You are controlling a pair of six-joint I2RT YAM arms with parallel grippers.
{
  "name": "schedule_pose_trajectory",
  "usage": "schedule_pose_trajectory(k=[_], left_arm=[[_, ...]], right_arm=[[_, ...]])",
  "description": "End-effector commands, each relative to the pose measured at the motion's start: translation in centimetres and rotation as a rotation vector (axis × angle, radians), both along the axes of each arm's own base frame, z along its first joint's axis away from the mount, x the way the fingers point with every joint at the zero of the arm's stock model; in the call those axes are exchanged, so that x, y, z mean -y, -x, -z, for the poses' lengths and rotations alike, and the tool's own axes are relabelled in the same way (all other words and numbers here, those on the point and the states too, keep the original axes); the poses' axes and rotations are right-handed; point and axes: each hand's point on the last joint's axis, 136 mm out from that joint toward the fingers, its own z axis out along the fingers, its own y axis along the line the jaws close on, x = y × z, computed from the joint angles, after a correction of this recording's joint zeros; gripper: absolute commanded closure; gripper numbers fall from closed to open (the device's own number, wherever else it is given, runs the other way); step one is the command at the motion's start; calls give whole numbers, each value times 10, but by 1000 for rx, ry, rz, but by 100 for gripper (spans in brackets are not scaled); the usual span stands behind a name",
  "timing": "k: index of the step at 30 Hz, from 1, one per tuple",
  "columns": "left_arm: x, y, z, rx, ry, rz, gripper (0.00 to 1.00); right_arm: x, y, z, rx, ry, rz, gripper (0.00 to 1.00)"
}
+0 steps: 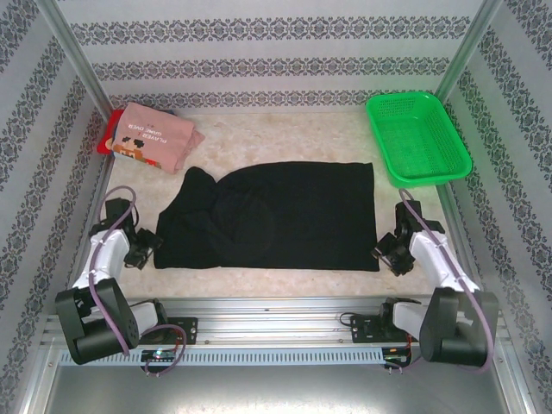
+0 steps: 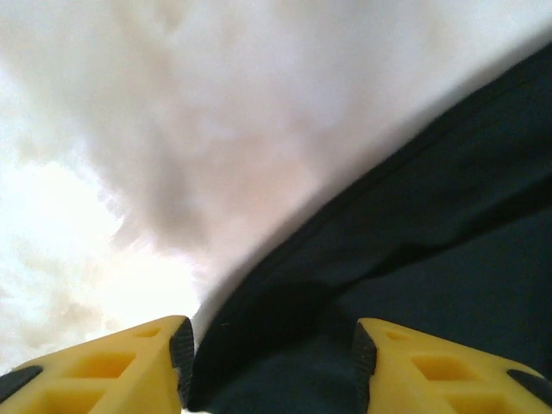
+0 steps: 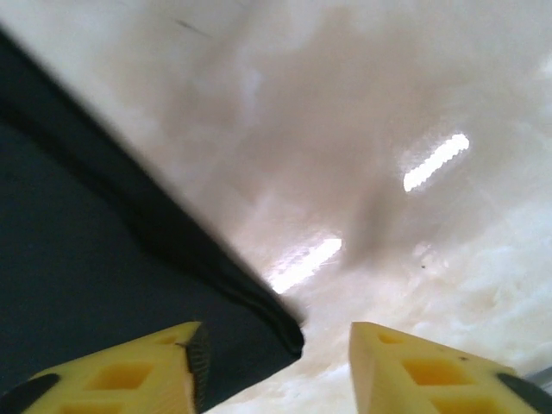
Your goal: Fold and stack the t-shirts
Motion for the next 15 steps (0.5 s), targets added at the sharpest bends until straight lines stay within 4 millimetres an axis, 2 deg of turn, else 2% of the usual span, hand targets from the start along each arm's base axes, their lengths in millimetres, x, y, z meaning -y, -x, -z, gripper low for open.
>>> schedule_pose_trajectory(k=[1, 3, 5, 7, 9, 12, 15], left_arm=[[-13, -20, -46, 71, -88, 39, 43], [-13, -37, -71, 128, -128, 98, 39], [-1, -64, -97, 238, -149, 220, 32], [20, -90, -116, 319, -140, 353, 24], [54, -117, -131, 402, -113, 546, 16], [97, -136, -129, 385, -88, 804, 13], [122, -138, -106, 264, -5, 977, 16]], right_arm=[[-7, -12, -24, 114, -21, -35, 43], [-13, -22, -41, 195, -38, -85, 34], [-26, -33, -59, 300, -87, -157, 25], [-38, -38, -72, 366, -131, -222, 22], [-52, -40, -81, 418, -185, -286, 20], [-70, -39, -88, 472, -252, -355, 19], [-81, -37, -92, 509, -296, -385, 18]])
